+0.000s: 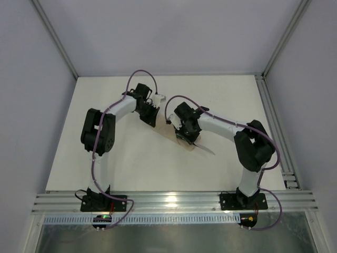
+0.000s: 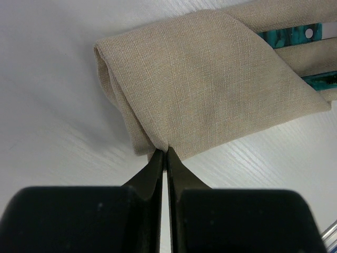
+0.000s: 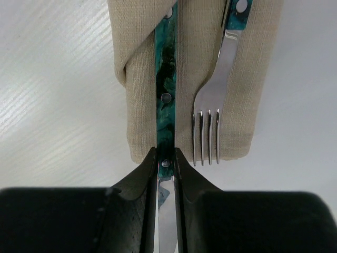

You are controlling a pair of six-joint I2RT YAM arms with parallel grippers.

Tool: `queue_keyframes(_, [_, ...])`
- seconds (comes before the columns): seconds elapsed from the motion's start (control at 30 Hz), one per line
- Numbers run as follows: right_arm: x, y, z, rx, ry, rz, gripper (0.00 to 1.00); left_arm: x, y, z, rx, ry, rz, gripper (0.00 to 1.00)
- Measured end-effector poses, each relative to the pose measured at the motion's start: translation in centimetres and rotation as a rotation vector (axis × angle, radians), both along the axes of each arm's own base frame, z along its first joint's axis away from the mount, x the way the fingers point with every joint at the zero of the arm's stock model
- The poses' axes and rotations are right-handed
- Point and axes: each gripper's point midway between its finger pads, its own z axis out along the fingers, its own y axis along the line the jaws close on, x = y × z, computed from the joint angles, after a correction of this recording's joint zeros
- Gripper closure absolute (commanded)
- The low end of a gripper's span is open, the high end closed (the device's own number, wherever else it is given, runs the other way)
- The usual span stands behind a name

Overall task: Fold the napkin into a case and place the utensils inside
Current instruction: Insert the knife into the folded napkin.

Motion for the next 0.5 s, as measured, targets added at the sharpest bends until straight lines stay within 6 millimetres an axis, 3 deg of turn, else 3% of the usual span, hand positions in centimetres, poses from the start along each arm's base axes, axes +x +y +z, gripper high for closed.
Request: queue_keyframes(0.5, [3.8,4.2,-1.0,0.028,-0.046,0.006,0.96,0.0,-0.1,0.1,-0.003,-0.001,-0.001,0.99])
